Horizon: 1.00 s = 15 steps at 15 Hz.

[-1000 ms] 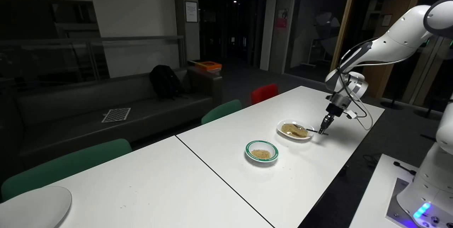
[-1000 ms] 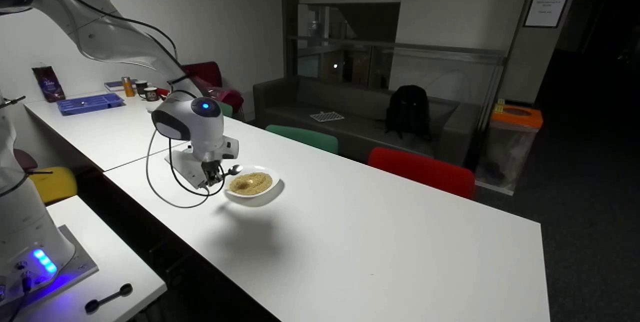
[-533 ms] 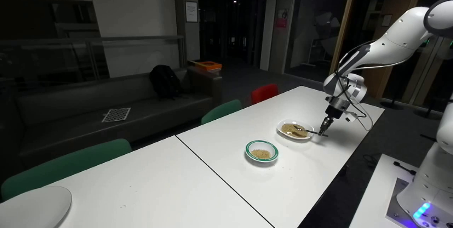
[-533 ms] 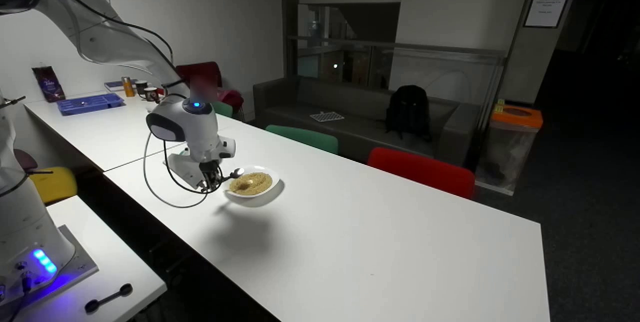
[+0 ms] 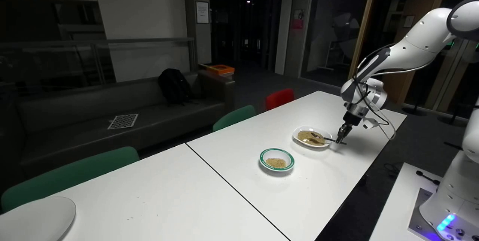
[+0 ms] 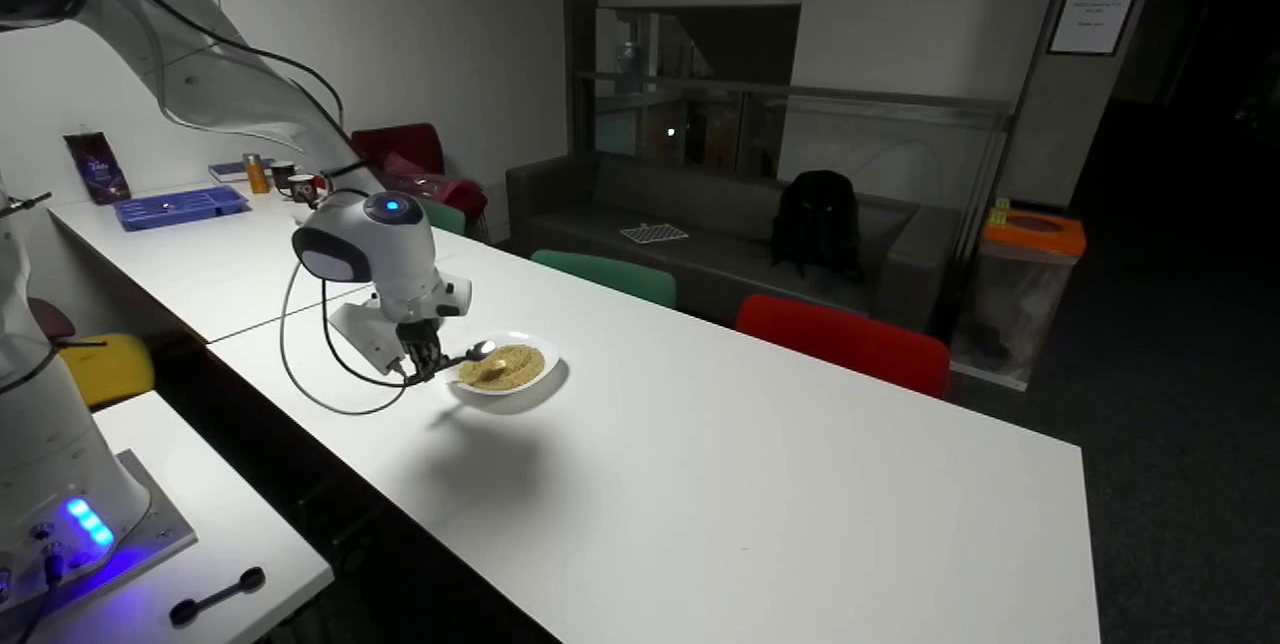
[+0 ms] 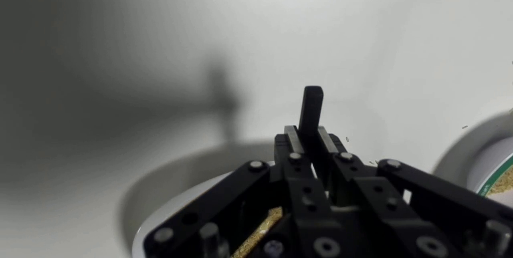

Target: Use the silver spoon to spoon out some contents from the bowl on the left and place them in the bowl on the right

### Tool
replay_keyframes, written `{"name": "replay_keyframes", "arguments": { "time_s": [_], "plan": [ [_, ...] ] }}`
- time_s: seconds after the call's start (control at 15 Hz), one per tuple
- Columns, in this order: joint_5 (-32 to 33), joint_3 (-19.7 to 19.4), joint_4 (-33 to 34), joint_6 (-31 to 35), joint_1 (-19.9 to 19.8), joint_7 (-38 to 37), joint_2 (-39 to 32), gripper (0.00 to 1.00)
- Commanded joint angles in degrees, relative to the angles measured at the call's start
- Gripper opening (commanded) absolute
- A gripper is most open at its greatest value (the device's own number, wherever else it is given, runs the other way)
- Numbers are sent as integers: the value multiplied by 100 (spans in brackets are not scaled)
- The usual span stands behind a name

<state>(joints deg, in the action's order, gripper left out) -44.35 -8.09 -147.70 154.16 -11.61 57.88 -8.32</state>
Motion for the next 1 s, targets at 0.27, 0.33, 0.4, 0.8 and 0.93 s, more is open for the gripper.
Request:
{"name": "replay_keyframes", "arguments": {
  "time_s": [0.27, 0.33, 0.4, 0.8, 0.93],
  "plan": [
    [1152, -109, 18, 158, 221, -1647, -20, 3],
    [1310, -130, 50, 129, 231, -1841, -38, 3],
    [1450, -143, 82, 99, 228, -2012, -54, 3],
    [2039, 11, 222, 11, -27, -2766, -114, 3],
    [2147, 20, 248, -4, -44, -2920, -118, 3]
  ]
}}
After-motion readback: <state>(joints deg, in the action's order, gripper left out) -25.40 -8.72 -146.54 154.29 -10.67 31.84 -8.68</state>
